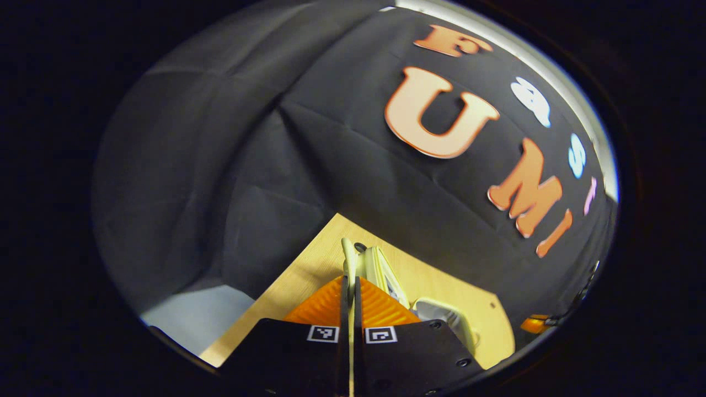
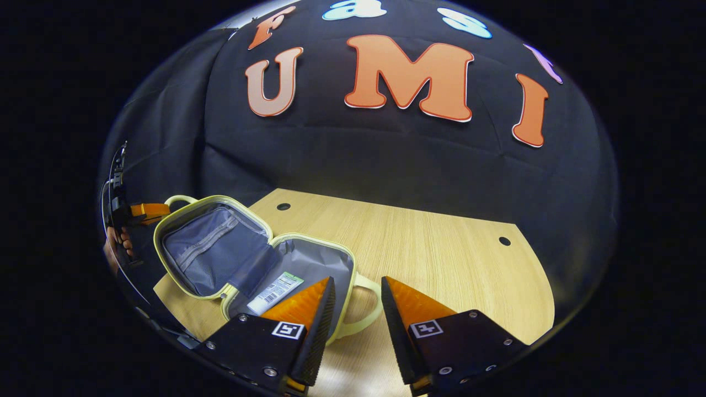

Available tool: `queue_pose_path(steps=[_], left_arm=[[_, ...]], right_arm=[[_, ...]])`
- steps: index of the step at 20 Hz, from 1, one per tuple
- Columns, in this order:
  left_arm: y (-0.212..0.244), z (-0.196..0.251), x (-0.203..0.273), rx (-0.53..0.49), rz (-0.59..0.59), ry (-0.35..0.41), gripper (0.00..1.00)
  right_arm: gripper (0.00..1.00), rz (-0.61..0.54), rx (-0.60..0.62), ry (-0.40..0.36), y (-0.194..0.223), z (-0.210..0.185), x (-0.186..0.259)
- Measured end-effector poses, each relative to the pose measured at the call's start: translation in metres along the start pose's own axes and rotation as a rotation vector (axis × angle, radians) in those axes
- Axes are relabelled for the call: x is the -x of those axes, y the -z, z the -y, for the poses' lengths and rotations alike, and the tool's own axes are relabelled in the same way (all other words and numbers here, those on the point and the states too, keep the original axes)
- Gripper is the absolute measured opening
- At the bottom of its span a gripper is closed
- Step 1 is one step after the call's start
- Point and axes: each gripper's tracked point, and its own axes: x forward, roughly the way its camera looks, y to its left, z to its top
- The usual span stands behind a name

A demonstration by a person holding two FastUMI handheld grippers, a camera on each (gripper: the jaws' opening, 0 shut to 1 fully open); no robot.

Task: First open the suitcase, pack the skin care products into it, and then close the suitcase.

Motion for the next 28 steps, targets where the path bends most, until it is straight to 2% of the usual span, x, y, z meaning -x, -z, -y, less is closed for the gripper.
queue_pose_path(steps=[1,4,9,12,17,19,20,24,28], left_arm=[[-0.007,0.013,0.001,-0.077,0.004,0.008,0.03],[-0.016,0.043,0.009,-0.196,0.005,0.005,0.03],[-0.025,0.135,0.022,-0.443,0.024,0.017,0.03],[-0.02,0.182,0.023,-0.542,0.038,0.024,0.03],[0.011,0.265,0.023,-0.603,0.053,0.059,0.03],[0.027,0.286,0.023,-0.656,0.046,0.053,0.03],[0.041,0.307,0.023,-0.692,0.039,0.074,0.03],[0.089,0.358,0.014,-0.705,-0.014,0.15,0.03],[0.138,0.386,0.005,-0.708,-0.059,0.206,0.04]], right_arm=[[0.56,0.009,0.0,-0.004,-0.003,0.005,0.002],[0.56,0.031,-0.013,-0.004,-0.009,0.02,0.004],[0.55,0.086,-0.024,-0.007,-0.028,0.056,0.016],[0.59,0.129,-0.01,0.004,-0.032,0.078,0.02],[0.73,0.167,0.035,0.011,-0.033,0.113,0.031],[0.78,0.169,0.036,0.005,-0.029,0.123,0.034],[0.8,0.171,0.038,0.008,-0.026,0.132,0.034],[0.81,0.17,0.014,0.001,-0.029,0.145,0.041],[0.81,0.168,0.01,0.014,-0.013,0.169,0.046]])
